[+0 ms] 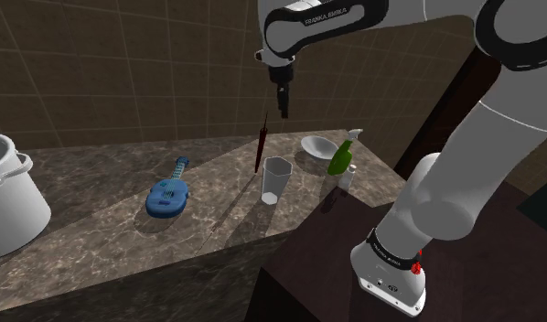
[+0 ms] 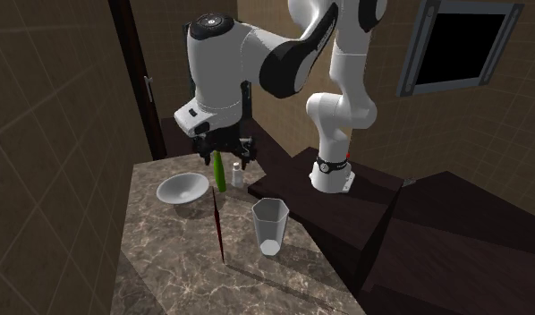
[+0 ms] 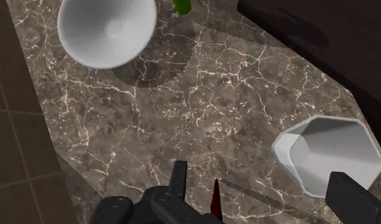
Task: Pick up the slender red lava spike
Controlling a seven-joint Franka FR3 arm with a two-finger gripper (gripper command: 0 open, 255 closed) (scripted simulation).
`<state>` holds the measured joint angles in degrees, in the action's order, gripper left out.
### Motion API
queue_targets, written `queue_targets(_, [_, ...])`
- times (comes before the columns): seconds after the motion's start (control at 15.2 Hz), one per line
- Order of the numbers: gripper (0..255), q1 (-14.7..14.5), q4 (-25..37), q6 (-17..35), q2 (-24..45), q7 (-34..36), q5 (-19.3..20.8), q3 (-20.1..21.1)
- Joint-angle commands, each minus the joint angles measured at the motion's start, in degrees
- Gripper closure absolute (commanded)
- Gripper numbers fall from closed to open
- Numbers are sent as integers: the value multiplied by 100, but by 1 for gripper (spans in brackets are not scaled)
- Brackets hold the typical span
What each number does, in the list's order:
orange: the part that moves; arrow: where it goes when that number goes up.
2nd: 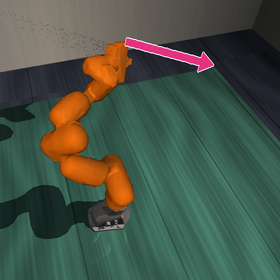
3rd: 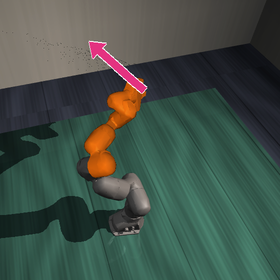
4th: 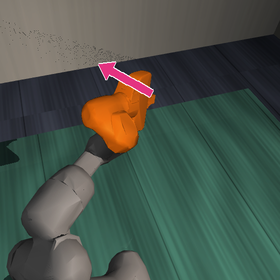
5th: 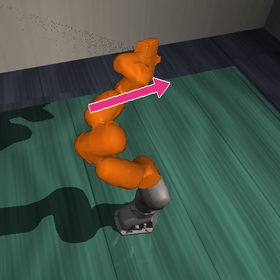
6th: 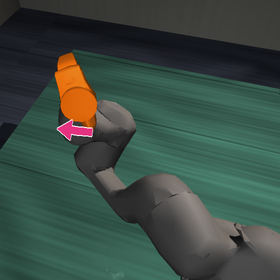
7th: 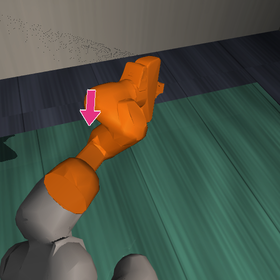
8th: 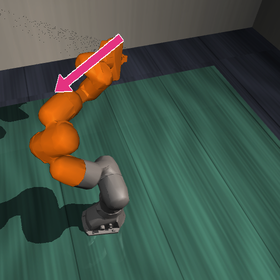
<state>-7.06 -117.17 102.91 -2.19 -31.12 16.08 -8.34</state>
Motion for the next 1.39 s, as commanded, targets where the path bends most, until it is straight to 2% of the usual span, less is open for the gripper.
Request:
queue_targets(0.0, [0,-61,330,27,506,-362,122,52])
queue_targets(0.33, [0,-199,1001,136,1627,-1122,496,222])
queue_targets(0.99, [0,-187,812,615,1962,-1008,555,228])
queue_targets(1.06, [255,-185,802,621,1958,-1010,558,226])
queue_targets(1.32, [255,-183,800,626,1959,-1012,559,224])
